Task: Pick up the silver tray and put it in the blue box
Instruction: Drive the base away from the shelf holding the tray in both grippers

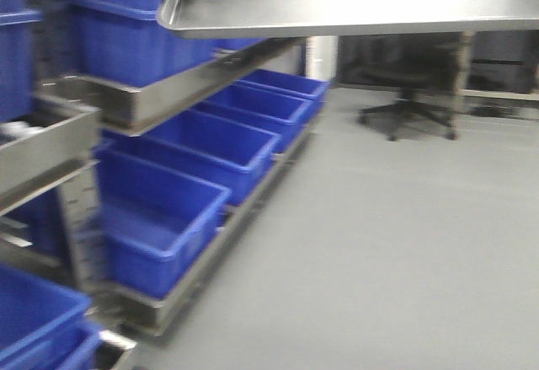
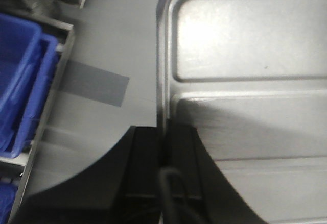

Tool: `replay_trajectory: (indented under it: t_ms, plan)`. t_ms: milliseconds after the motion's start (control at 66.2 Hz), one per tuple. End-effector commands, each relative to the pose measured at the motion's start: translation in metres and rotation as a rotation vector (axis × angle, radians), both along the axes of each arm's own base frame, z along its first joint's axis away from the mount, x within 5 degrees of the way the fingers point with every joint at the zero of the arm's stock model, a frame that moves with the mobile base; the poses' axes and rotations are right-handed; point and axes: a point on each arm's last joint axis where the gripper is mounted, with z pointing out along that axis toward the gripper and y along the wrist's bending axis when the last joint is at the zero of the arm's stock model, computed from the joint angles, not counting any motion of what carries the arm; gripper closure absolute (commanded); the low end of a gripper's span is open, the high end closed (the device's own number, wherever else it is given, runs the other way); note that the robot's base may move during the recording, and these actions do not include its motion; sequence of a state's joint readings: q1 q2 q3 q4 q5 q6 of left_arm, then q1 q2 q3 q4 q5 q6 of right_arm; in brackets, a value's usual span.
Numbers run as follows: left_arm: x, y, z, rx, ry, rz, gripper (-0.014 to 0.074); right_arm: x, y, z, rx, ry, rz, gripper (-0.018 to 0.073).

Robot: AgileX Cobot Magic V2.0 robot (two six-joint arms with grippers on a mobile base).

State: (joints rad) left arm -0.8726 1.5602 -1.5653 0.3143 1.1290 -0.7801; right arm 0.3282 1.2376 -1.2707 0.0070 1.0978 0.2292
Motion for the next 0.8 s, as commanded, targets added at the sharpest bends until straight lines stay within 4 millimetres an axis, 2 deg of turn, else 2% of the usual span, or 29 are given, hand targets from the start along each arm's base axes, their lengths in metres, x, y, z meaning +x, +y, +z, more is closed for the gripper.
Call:
replay_trajectory:
  t_ms: [0, 786]
  plan:
    - [-0.0040, 0.0050, 0.0232, -0.045, -0.099, -0.023, 0.0701, -0.0033, -0.0018, 0.0166, -0.001, -0.095, 0.022, 0.0501]
    - [-0.0041, 0.0049, 0.0231, -0.046, -0.097, -0.023, 0.0701, -0.0033, -0.0018, 0.0166, -0.001, -0.095, 0.022, 0.0501]
